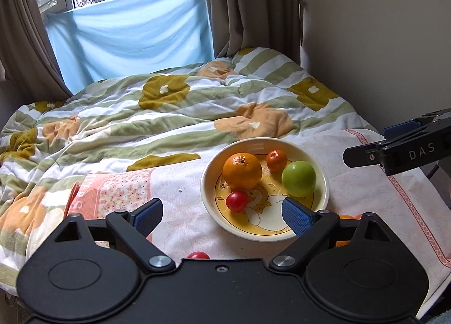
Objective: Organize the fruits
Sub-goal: 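Move both tools back from the bowl toward the kiwis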
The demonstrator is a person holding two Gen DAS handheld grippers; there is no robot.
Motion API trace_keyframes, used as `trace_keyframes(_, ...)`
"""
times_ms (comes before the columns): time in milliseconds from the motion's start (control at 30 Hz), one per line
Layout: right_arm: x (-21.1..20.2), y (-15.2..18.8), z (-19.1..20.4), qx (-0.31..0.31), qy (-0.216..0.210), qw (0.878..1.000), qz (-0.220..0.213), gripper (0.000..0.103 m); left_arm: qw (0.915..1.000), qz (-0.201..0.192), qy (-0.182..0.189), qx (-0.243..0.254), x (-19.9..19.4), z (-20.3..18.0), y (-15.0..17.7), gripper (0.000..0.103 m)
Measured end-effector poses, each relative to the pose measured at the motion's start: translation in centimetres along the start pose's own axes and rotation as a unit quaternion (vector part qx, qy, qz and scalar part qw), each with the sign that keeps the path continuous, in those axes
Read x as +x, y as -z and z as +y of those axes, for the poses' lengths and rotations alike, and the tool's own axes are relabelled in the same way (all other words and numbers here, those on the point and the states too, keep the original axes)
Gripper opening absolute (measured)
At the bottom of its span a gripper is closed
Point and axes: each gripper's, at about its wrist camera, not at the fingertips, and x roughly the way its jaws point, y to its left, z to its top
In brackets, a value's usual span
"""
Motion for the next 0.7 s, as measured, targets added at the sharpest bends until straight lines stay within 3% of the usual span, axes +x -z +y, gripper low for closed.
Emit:
trace_keyframes(200, -4.3, 2.5, 1.3, 0.024, 0.041, 0.999, -0.019, 0.103, 0.9989, -0.02, 0.035, 0.025, -2.3, -0.3, 0.8, 0.094)
trace_keyframes(400, -7.0, 5.8, 2.7, 0.063, 0.082, 0.994, -0.017, 0.103, 0.9955, -0.015, 0.083, 0.043, -2.6, -0.6, 2.6, 0.094)
trace_keyframes(700, -6.7, 11.2, 3.6, 0.156, 0.128, 0.979, 0.009, 0.103, 0.9848, 0.007, 0.135, 0.109, -0.2, -2.3, 5.9, 0.091)
